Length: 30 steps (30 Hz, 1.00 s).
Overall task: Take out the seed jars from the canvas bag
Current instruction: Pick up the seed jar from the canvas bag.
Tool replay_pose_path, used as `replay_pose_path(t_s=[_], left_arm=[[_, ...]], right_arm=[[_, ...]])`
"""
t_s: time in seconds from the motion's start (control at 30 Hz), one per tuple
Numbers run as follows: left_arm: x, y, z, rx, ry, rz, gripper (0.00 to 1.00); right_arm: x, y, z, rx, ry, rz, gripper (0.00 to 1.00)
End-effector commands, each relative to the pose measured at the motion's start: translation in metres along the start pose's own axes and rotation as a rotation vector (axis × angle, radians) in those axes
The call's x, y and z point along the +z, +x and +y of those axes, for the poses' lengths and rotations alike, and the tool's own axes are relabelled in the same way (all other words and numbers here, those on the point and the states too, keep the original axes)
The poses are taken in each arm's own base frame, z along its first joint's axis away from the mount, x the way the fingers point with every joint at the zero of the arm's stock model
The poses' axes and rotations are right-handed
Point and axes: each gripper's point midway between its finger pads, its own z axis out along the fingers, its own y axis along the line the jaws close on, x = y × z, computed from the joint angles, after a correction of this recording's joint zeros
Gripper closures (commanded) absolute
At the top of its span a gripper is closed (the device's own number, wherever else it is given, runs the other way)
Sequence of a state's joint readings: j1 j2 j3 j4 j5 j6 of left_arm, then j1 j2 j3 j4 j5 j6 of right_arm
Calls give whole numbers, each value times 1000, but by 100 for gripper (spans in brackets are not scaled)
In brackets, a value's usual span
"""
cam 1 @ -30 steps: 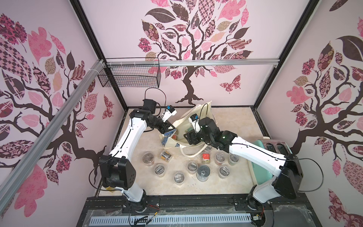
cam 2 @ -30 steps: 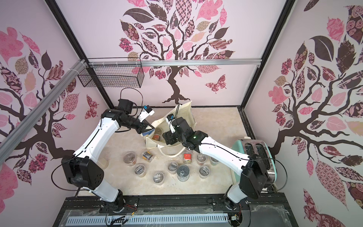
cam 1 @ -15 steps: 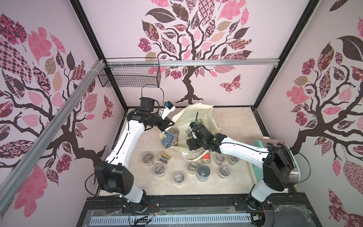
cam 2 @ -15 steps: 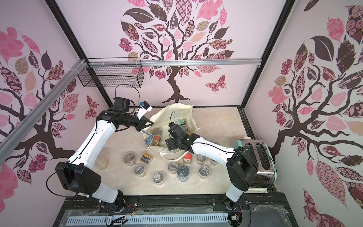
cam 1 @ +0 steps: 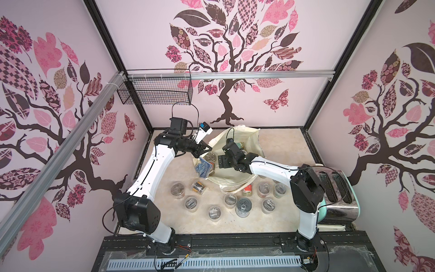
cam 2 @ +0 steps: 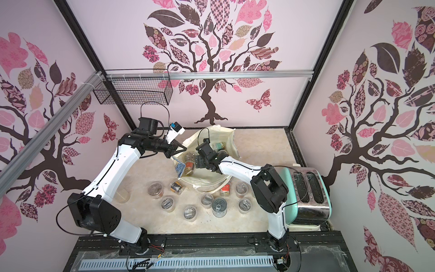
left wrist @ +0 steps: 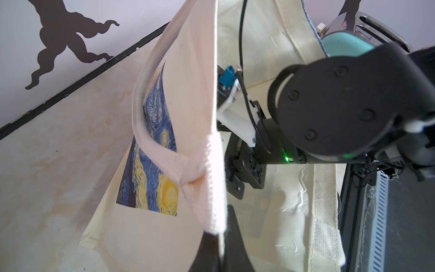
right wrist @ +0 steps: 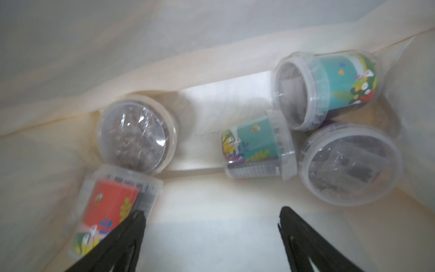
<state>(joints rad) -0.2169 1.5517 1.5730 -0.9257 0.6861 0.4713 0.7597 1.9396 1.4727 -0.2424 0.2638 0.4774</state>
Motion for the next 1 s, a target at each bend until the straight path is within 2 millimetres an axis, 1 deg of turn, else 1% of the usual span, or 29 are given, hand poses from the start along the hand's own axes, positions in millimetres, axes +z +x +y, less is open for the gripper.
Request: replay_pose_path(t_s=[0.0,0.17,0.27,0.33,0.43,0.5,0.6,0.7,0.8,0.9,0.97], left_arm=[[-5,-10,-20,89,58,-46,100],[-2,0,-21,90,63,-20,100],[-2,3,-22,96,70,-9,100],[-1,5,-23,93,73,-3,100],[0,7,-23,94,80,1,100],[0,8,-23,98,76,5,100],[0,9,-24,102,78,7,100],[-1,10,-24,110,75,14,100],[-1,11,-24,105,72,20,100],[-1,12,-27,95,91,20,100],[-1,12,-27,96,89,19,100]], right_arm=[[19,-1,-16,133,56,4,6],[35,11,-24,123,78,19,5],[44,22,-25,151,72,52,5],[48,25,-26,179,80,63,5],[52,22,-26,195,94,48,3],[57,19,-29,165,121,34,3],[63,14,-35,60,168,21,1],[63,8,-37,-43,184,7,1],[63,6,-30,-123,137,2,0],[62,3,-10,-203,12,-16,1],[58,-1,-2,-241,-33,-39,1]])
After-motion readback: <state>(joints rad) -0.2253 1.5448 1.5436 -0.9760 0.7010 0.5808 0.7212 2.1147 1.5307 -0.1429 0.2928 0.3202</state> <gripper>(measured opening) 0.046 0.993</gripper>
